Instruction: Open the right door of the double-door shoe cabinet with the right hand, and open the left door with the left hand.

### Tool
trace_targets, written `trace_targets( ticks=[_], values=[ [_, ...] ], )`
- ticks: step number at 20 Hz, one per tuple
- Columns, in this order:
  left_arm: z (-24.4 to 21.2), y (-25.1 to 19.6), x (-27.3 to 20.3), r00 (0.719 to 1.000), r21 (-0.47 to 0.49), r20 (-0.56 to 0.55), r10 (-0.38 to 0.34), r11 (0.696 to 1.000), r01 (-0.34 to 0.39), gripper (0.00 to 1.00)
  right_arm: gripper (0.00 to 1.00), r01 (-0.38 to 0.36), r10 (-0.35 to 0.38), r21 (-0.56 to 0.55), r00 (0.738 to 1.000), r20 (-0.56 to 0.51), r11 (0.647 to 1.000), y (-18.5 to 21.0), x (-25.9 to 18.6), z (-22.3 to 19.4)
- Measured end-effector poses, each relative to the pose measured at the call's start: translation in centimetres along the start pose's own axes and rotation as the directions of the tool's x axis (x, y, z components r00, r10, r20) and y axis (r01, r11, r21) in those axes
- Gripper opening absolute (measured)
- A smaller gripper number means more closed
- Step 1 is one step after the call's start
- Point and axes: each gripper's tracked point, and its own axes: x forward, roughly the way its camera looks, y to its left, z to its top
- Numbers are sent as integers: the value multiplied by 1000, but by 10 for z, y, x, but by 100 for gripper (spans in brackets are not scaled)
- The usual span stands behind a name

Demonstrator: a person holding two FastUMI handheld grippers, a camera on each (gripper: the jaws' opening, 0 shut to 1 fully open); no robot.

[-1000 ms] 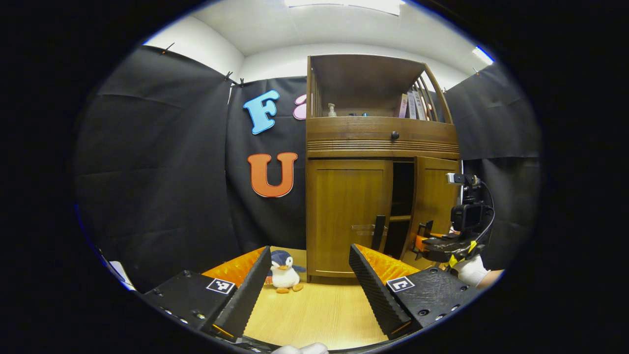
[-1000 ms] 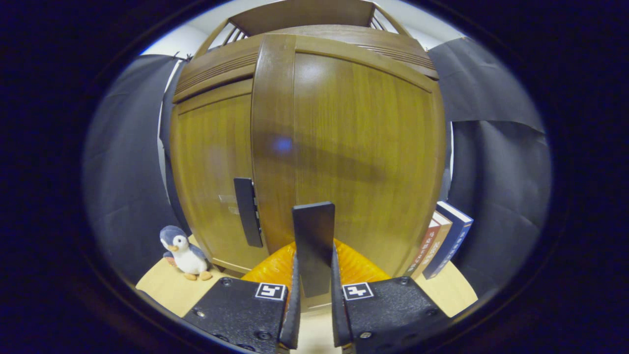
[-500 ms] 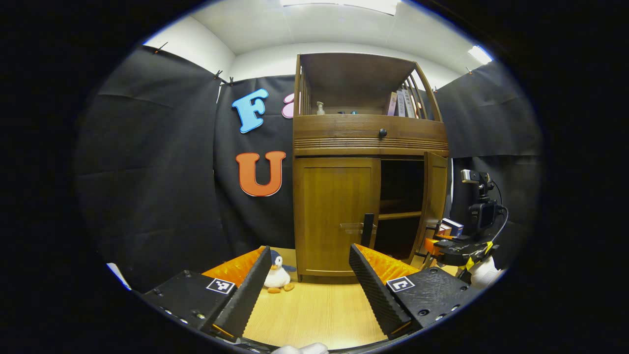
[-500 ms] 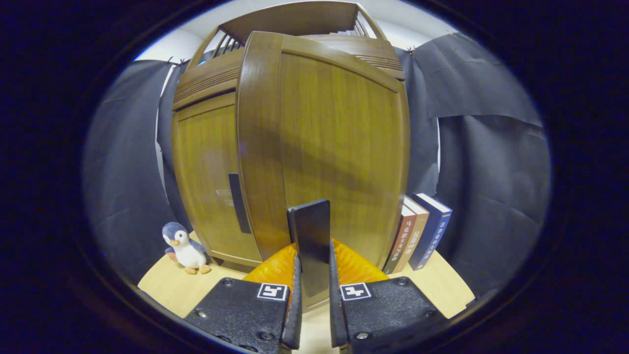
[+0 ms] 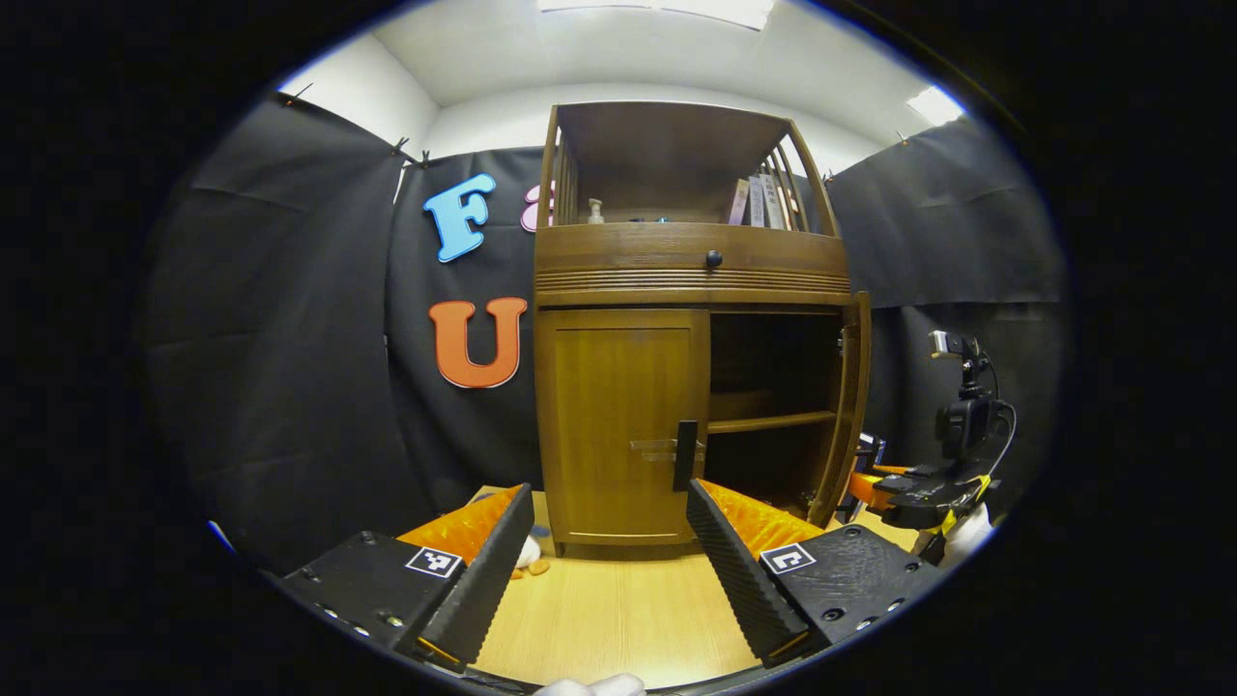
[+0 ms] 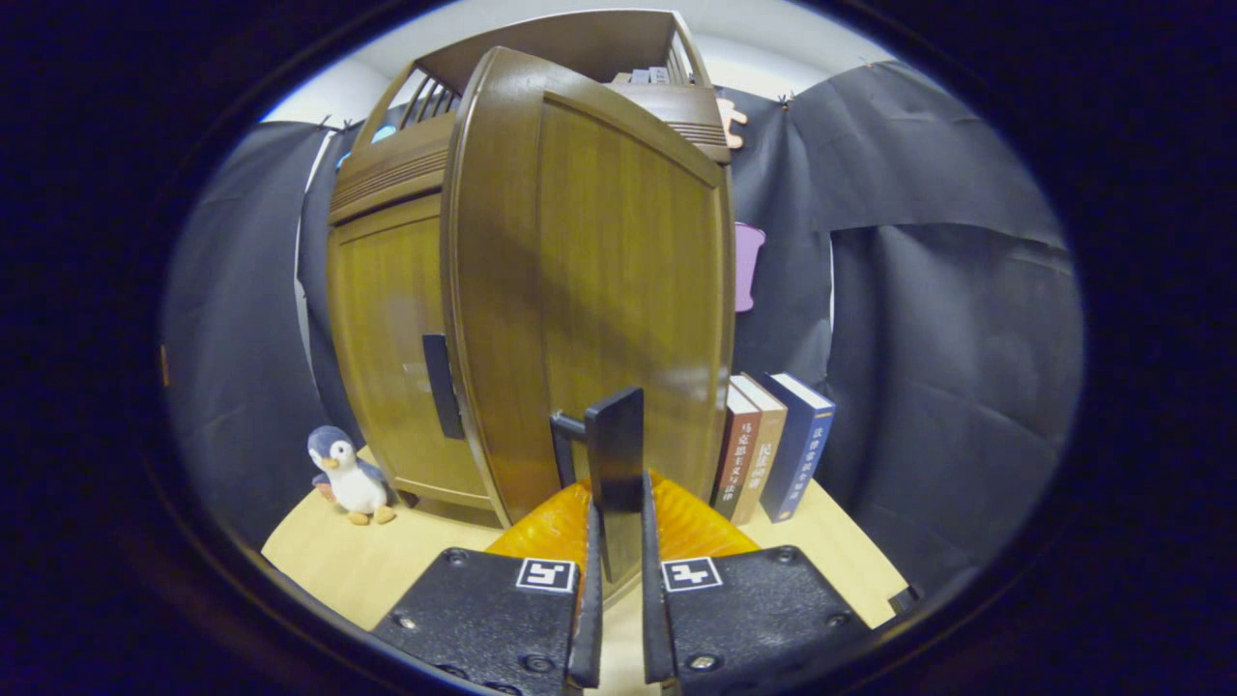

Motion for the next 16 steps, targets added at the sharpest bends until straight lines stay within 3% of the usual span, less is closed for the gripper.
trace_targets(
  ticks=[2, 3, 4, 7, 16],
  values=[
    [-1, -9, 0, 1000, 1, 0, -21, 1000, 21, 100, 18, 12, -12, 5, 1000, -3, 1000, -12, -4, -1],
    [-1, -11, 1, 1000, 1, 0, -31, 1000, 31, 96, 16, 23, -23, 10, 1000, -5, 1000, -18, -6, -2],
    [0, -13, 2, 999, 3, 3, -40, 999, 40, 100, 15, 32, -32, 13, 999, -7, 999, -25, -7, -1],
    [4, -32, -1, 999, 11, 11, -51, 999, 51, 96, 11, 41, -41, 6, 999, -5, 999, -42, -9, -1],
    [17, -88, -4, 1000, 5, 18, -8, 1000, 8, 96, 5, -56, 56, -44, 998, 3, 997, -93, -15, 2]
  ],
)
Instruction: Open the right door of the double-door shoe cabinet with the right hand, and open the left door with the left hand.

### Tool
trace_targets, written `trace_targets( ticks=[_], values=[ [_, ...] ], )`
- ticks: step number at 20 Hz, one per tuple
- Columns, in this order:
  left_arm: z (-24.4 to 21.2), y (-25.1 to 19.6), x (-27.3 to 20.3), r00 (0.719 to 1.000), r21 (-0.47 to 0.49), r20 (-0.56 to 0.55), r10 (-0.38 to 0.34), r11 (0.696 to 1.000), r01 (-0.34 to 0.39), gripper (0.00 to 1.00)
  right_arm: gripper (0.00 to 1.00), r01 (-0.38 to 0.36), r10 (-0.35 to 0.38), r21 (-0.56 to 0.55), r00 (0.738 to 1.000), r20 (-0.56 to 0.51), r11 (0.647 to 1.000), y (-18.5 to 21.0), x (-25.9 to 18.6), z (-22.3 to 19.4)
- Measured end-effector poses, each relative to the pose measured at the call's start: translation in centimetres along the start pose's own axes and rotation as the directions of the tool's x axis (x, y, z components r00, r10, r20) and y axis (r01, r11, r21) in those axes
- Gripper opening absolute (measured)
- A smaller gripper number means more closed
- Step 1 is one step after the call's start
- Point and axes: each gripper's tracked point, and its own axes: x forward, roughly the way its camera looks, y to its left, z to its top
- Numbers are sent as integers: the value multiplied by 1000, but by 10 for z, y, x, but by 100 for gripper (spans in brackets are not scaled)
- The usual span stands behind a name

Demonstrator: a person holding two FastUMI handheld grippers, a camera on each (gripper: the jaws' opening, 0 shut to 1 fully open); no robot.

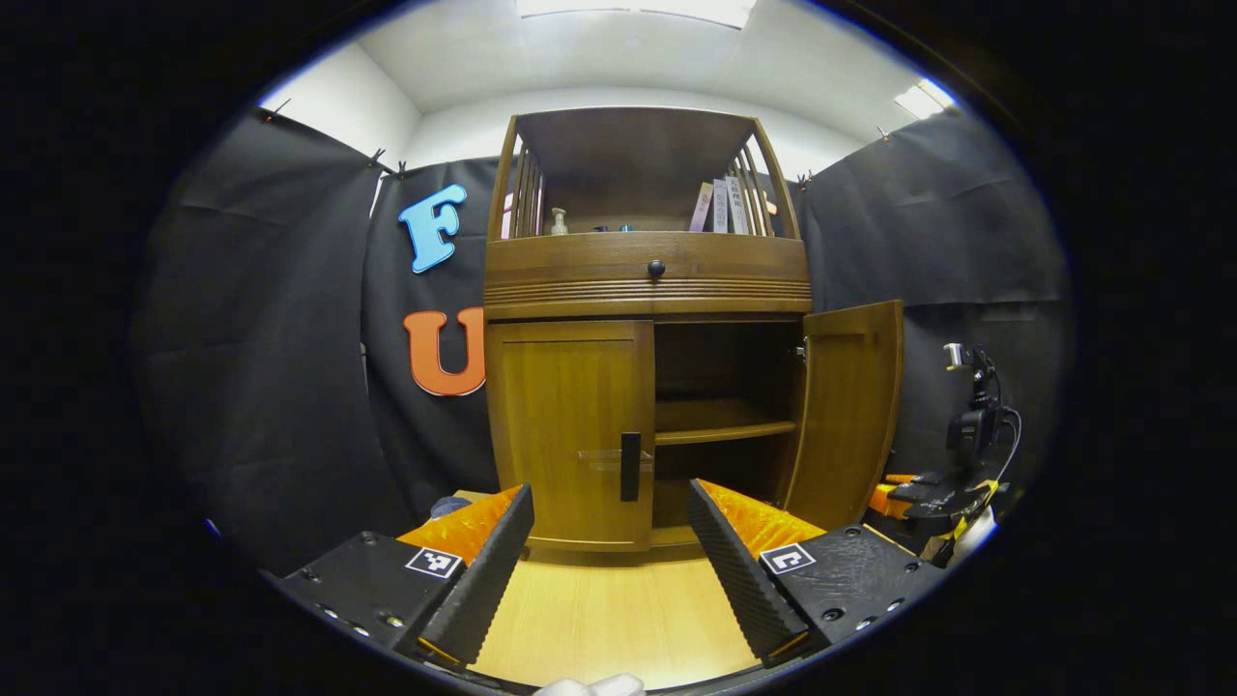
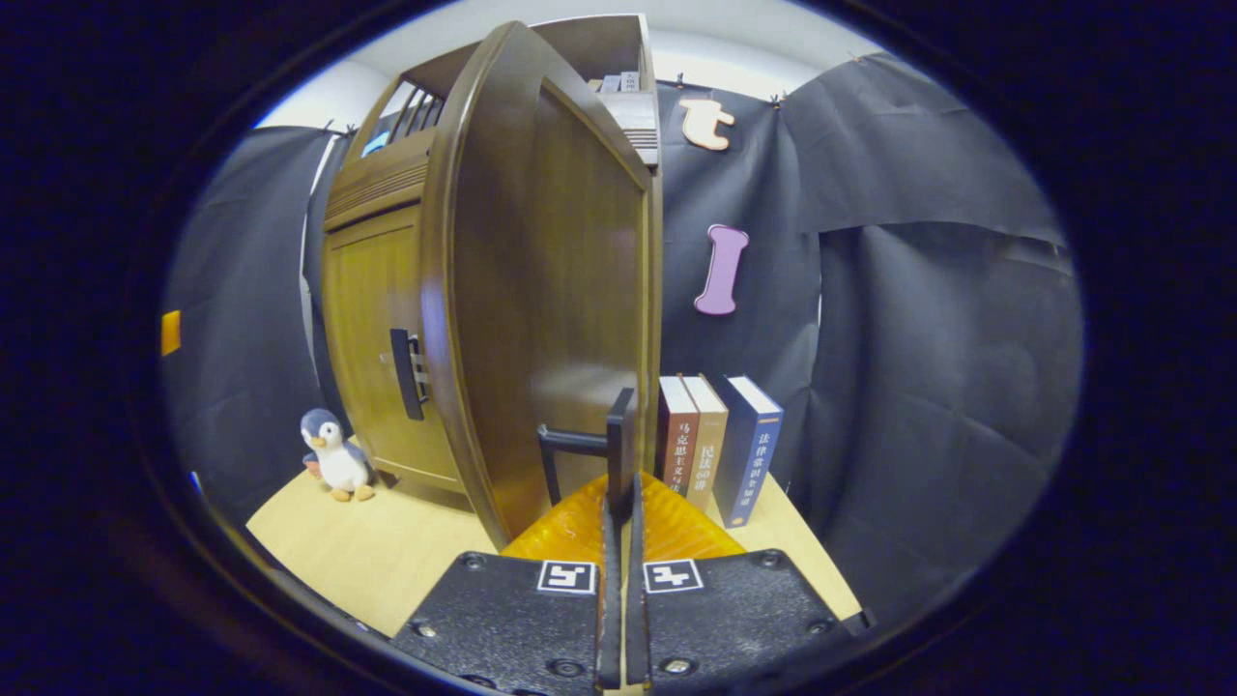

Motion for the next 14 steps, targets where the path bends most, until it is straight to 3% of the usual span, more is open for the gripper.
trace_targets(
  ticks=[5, 9, 14],
  values=[
    [5, -44, -4, 999, -6, -4, 42, 999, -42, 96, 4, -59, 59, 36, 998, -6, 998, -38, 6, 3],
    [4, -69, -6, 997, 3, -19, 73, 997, -73, 96, 3, -118, 118, 4, 993, 6, 993, -56, 8, 5],
    [1, -79, -7, 995, 19, -37, 98, 995, -97, 96, 4, -191, 191, 2, 982, -7, 982, -75, 9, 8]
  ],
)
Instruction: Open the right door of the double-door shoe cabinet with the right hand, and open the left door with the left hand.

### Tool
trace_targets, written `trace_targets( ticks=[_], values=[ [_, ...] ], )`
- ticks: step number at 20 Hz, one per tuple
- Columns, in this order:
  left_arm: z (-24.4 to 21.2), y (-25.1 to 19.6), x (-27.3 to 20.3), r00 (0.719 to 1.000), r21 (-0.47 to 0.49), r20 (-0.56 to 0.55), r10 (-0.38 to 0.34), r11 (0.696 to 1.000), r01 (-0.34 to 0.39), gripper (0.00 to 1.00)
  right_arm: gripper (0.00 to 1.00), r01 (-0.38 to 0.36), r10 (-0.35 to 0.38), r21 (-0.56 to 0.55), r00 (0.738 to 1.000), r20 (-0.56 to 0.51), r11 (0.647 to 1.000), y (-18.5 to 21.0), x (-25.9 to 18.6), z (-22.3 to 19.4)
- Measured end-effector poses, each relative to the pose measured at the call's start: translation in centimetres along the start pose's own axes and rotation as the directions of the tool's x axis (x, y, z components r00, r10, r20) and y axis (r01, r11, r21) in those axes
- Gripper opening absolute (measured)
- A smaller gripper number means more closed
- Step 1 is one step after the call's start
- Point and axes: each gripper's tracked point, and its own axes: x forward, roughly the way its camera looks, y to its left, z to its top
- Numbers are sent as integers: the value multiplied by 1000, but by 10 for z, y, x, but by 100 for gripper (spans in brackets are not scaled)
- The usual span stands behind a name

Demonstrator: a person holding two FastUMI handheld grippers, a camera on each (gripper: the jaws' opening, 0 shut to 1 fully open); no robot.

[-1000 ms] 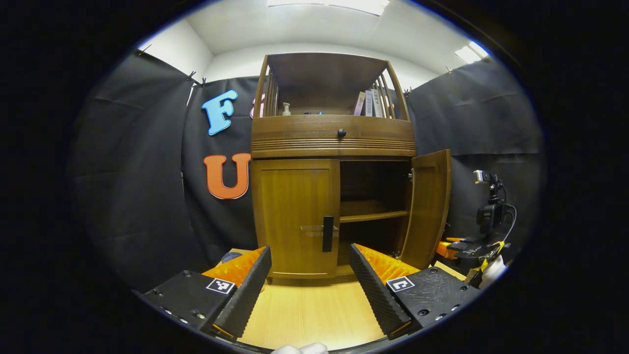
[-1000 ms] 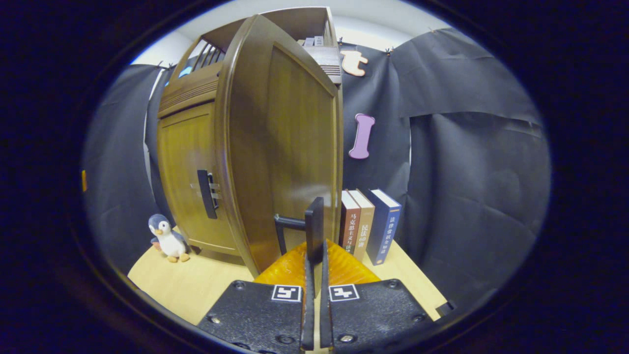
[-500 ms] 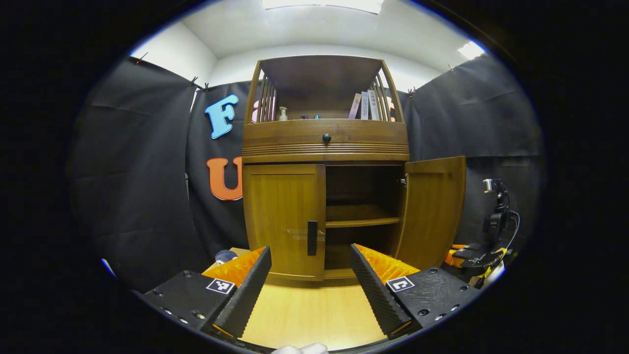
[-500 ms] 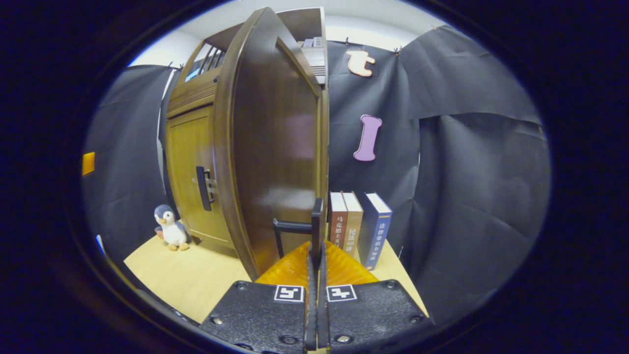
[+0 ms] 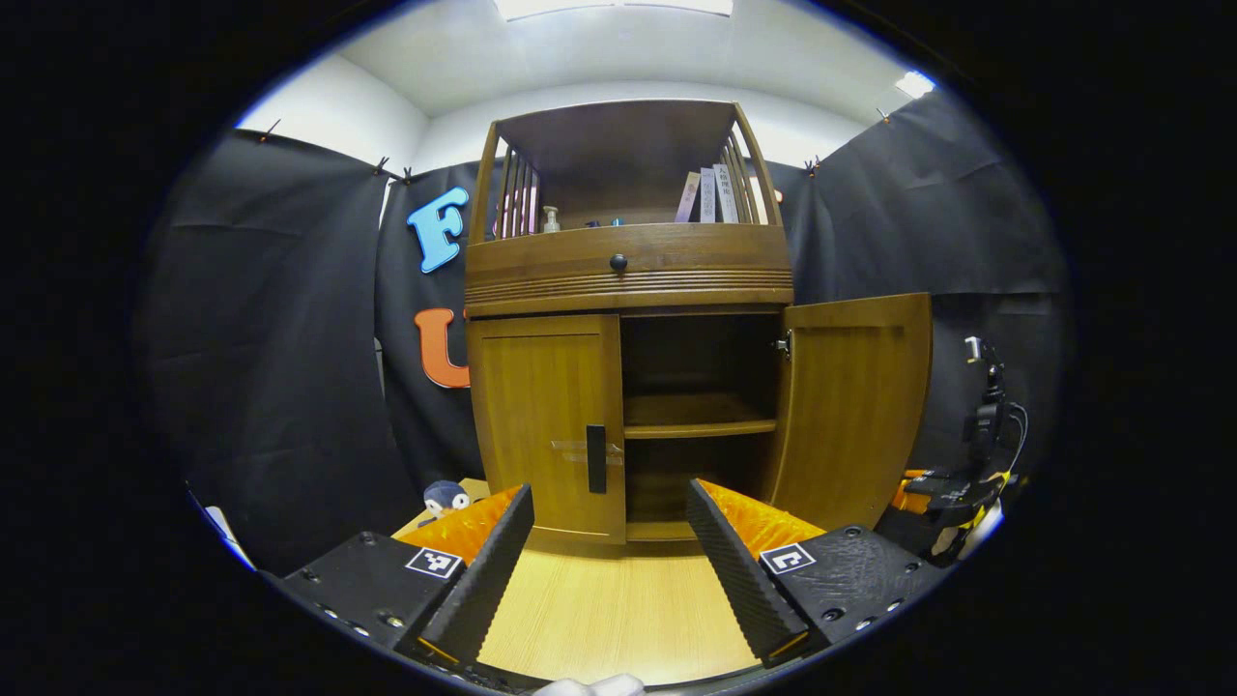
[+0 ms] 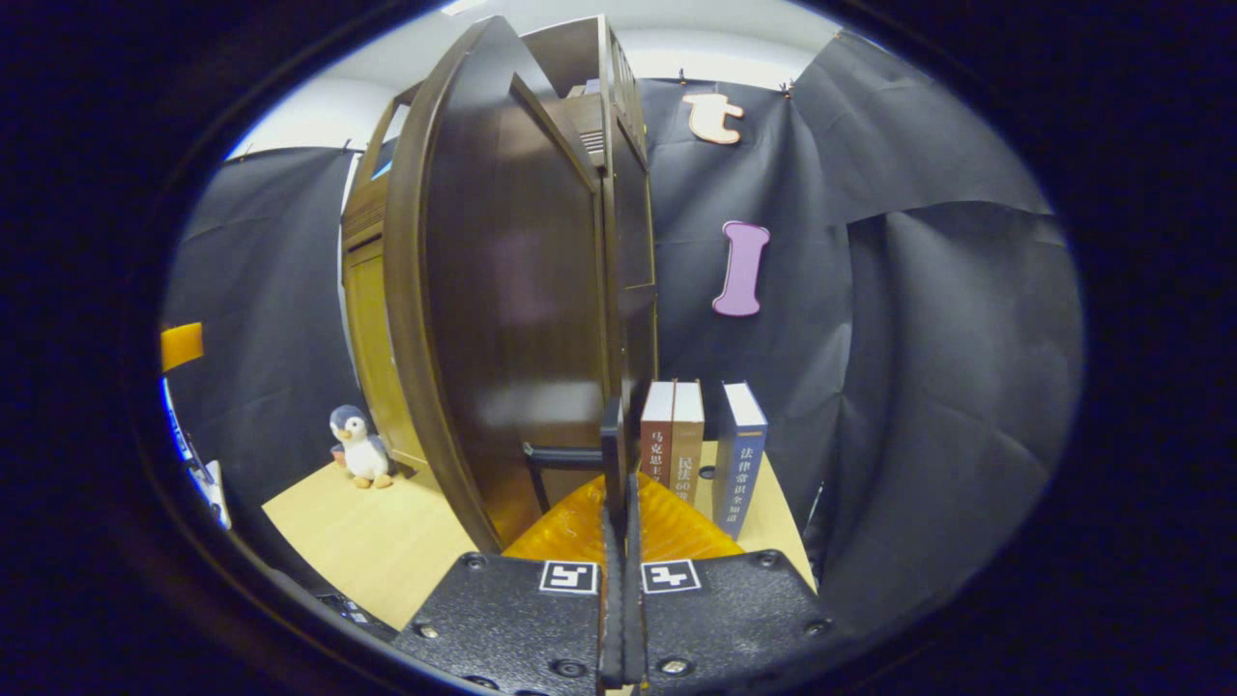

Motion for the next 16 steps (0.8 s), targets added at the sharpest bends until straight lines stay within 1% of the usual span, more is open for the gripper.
trace_targets(
  ticks=[4, 6, 7, 9, 11, 13, 14, 16],
  values=[
    [4, 4, 1, 1000, 1, 8, 7, 1000, -7, 96, 4, -29, 29, 5, 999, -14, 1000, 0, 0, -3],
    [3, 11, 2, 1000, 1, 9, 10, 1000, -10, 96, 8, -27, 28, 35, 1000, -8, 999, -5, -9, 1],
    [3, 15, 4, 1000, 2, 8, 11, 1000, -11, 96, 26, -10, 10, 56, 1000, -5, 998, -11, -13, 2],
    [4, 22, 5, 1000, 1, 9, 11, 1000, -11, 96, 42, 20, -20, 102, 1000, -9, 995, -19, -24, 1],
    [3, 31, 10, 1000, 3, 7, 11, 1000, -11, 96, 59, 56, -56, 120, 998, -3, 991, -21, -34, 6],
    [2, 41, 17, 1000, 6, 4, 10, 1000, -10, 96, 76, 111, -114, 110, 993, 20, 988, -23, -45, 16],
    [2, 46, 20, 1000, 6, 4, 8, 1000, -8, 96, 78, 145, -148, 86, 988, 35, 986, -24, -53, 24],
    [0, 59, 28, 1000, 13, 4, 8, 1000, -8, 96, 99, 209, -213, 51, 974, 82, 977, -24, -66, 43]
  ],
)
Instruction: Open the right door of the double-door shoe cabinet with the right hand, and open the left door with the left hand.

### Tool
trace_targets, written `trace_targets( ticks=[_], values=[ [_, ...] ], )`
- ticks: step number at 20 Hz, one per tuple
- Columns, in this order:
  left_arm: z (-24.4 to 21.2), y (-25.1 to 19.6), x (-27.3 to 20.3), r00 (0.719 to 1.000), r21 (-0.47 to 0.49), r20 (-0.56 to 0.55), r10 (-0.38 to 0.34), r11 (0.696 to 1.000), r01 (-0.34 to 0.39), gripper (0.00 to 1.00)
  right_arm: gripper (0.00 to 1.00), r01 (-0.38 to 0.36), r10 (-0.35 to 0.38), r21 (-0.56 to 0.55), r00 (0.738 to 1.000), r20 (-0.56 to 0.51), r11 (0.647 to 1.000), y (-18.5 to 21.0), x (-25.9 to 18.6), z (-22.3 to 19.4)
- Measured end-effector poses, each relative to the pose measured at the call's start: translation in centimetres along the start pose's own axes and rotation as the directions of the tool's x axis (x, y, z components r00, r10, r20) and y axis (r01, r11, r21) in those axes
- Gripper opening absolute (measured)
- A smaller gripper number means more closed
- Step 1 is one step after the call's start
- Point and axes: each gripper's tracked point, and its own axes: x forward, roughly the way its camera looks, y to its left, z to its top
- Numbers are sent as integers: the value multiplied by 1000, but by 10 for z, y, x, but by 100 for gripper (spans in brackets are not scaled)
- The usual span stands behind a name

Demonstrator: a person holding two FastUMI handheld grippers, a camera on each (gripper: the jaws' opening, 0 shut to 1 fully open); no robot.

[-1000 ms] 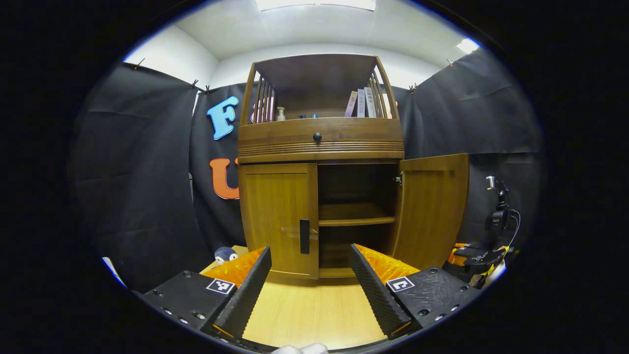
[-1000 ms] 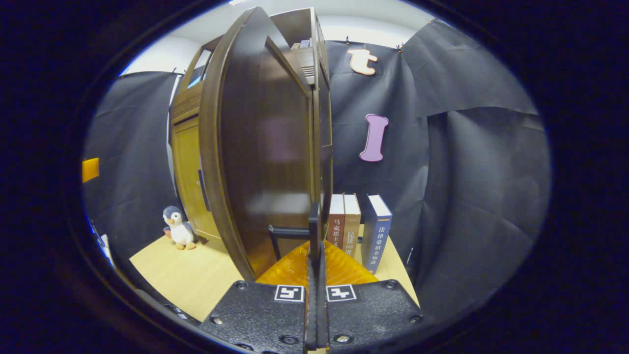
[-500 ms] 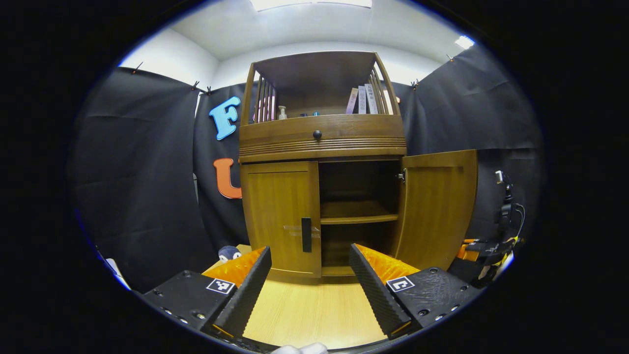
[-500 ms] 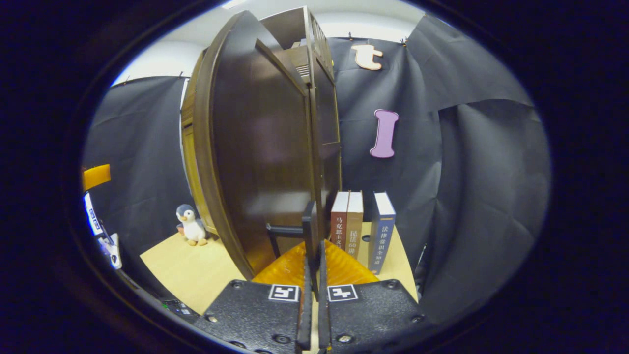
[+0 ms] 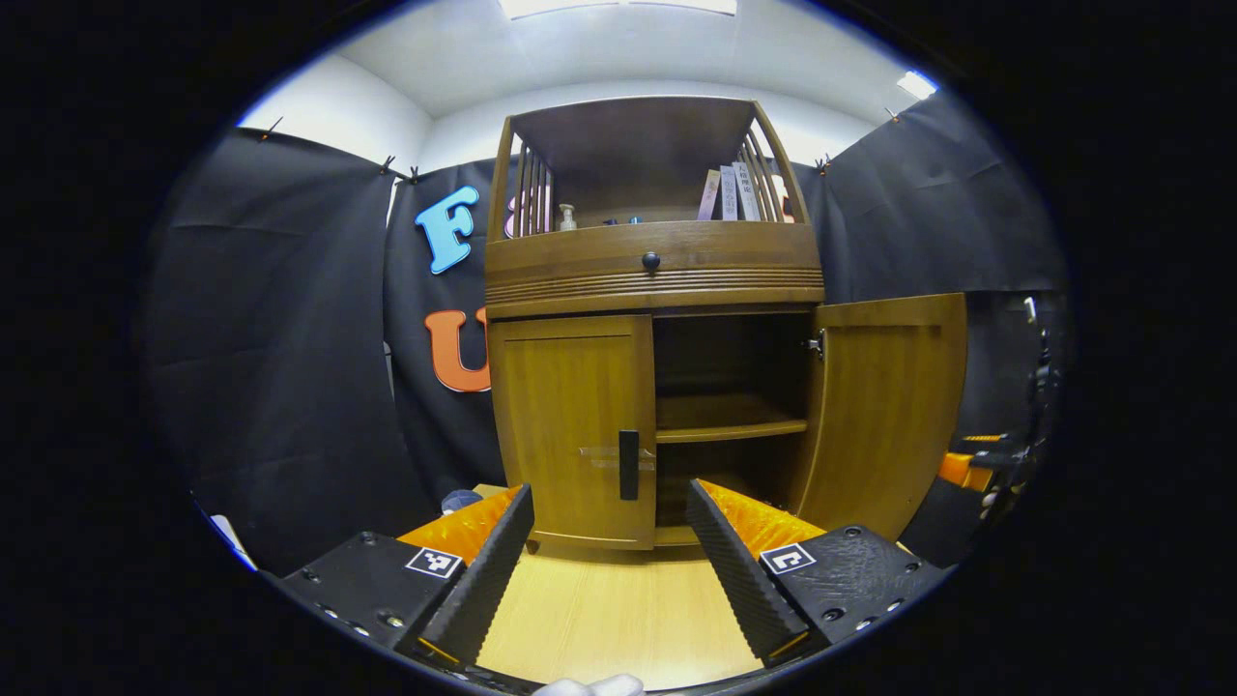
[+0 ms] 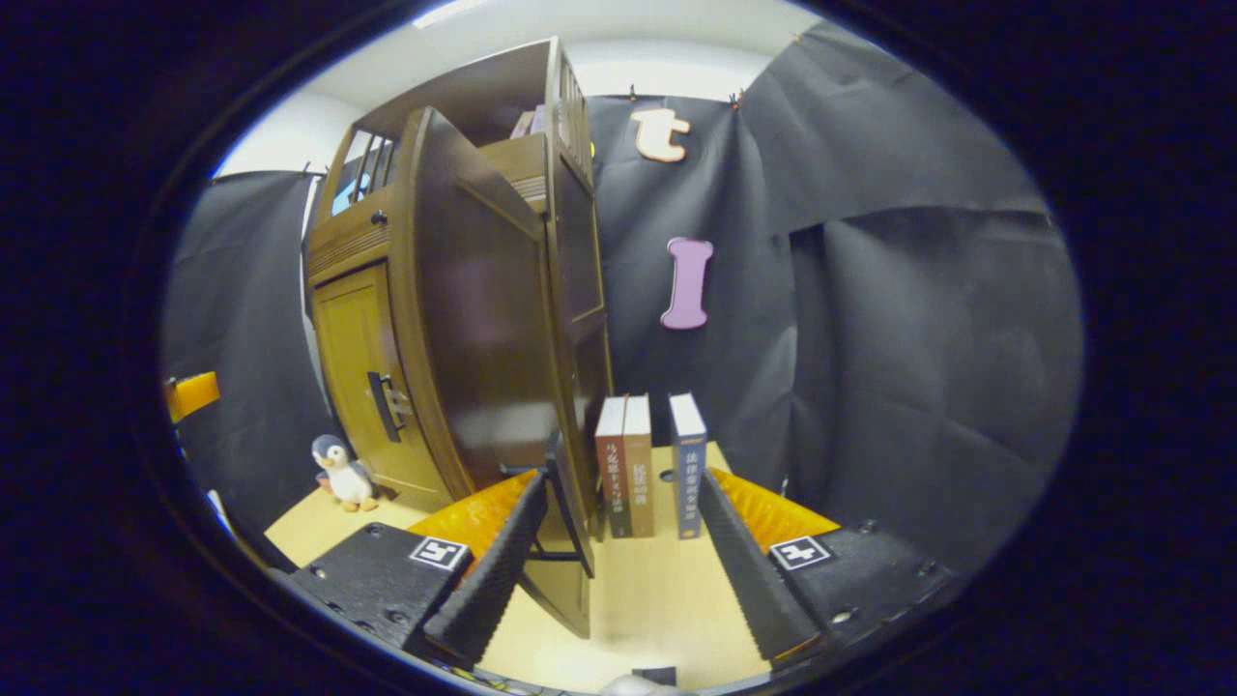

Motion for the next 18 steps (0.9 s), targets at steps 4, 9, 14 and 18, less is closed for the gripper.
trace_targets(
  ticks=[4, 9, 14, 18],
  values=[
    [-5, 20, 24, 1000, 11, -1, -12, 1000, 12, 96, 100, 83, -84, 8, 995, 60, 996, 15, -26, 28],
    [-6, 42, 63, 998, 25, 31, -45, 999, 45, 96, 100, 168, -169, 19, 978, 120, 986, 46, -54, 49],
    [-16, 49, 103, 995, 4, 38, -94, 996, 94, 96, 100, 182, -180, -6, 976, 123, 983, 106, -68, 40],
    [-29, 43, 137, 990, -11, 42, -137, 990, 138, 96, 99, 171, -167, -41, 981, 98, 984, 154, -73, 29]
  ],
)
